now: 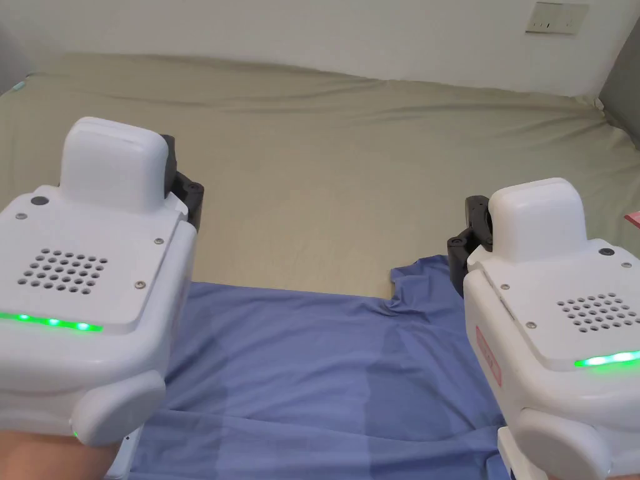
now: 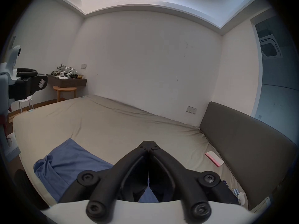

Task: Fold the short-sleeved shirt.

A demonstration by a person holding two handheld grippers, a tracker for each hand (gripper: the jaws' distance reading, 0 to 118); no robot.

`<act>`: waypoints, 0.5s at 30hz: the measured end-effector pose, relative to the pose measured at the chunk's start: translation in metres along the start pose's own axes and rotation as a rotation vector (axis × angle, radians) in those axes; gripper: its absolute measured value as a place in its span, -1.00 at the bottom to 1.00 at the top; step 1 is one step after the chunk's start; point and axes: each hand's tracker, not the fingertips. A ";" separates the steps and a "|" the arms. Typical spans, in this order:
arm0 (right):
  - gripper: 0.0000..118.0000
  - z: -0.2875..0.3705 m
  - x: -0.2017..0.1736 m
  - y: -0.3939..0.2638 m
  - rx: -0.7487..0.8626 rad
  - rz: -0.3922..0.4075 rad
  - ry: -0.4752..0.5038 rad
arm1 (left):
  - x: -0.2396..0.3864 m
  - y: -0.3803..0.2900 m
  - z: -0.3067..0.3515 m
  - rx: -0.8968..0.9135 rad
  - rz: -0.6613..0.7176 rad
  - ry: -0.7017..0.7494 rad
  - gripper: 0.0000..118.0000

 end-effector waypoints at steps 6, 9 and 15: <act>-0.97 -0.028 0.008 -0.024 -0.067 0.007 0.006 | 0.002 -0.046 -0.041 -0.164 -0.036 -0.023 -1.00; -0.97 -0.042 0.016 -0.041 -0.110 0.001 0.002 | -0.008 -0.088 -0.074 -0.316 -0.002 -0.064 -1.00; -0.97 -0.069 0.044 -0.077 -0.223 -0.023 -0.033 | -0.046 -0.190 -0.169 -0.696 -0.007 -0.054 0.89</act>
